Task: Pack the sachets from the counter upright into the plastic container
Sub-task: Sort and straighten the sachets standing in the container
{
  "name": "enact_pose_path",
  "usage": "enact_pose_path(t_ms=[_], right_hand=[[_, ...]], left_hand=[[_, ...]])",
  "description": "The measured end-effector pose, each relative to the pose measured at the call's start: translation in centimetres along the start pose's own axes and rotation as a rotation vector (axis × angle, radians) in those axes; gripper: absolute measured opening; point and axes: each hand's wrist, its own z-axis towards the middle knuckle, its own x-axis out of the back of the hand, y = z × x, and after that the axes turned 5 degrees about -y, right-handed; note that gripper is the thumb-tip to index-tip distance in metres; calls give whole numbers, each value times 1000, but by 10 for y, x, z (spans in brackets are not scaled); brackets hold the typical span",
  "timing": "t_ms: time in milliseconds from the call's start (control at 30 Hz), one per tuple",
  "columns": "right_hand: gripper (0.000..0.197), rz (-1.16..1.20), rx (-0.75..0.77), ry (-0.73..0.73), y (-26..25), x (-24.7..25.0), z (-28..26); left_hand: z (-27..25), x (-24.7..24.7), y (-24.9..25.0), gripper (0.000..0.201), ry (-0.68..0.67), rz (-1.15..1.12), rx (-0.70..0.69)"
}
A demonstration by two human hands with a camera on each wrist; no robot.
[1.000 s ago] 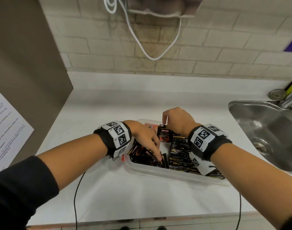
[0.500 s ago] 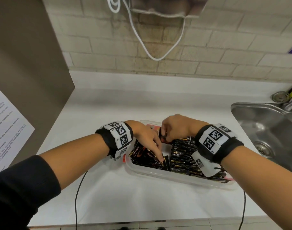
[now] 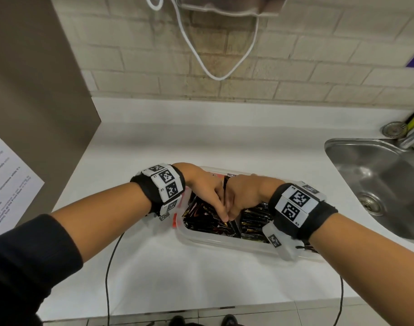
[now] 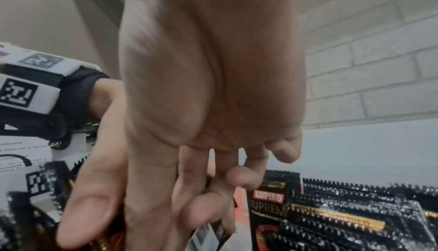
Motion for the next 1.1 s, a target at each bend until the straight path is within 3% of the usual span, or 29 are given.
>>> enact_pose_path(t_ms=[167, 267, 333, 467, 567, 733, 833, 1100], right_hand=[[13, 94, 17, -13, 0, 7, -11], [15, 187, 39, 25, 1, 14, -18], [18, 235, 58, 63, 2, 19, -22], [16, 251, 47, 170, 5, 27, -34], [10, 265, 56, 274, 10, 34, -42], [16, 401, 114, 579, 27, 49, -46], [18, 415, 131, 723, 35, 52, -41], [13, 258, 101, 736, 25, 26, -12]], left_hand=[[1, -1, -1, 47, 6, 53, 47], [4, -2, -1, 67, -2, 89, 116], [5, -2, 0, 79, -6, 109, 135], [7, -3, 0, 75, -13, 104, 124], [8, -6, 0, 87, 4, 137, 125], [8, -7, 0, 55, -40, 135, 73], [8, -9, 0, 58, -44, 141, 59], [3, -12, 2, 64, -72, 204, 77]])
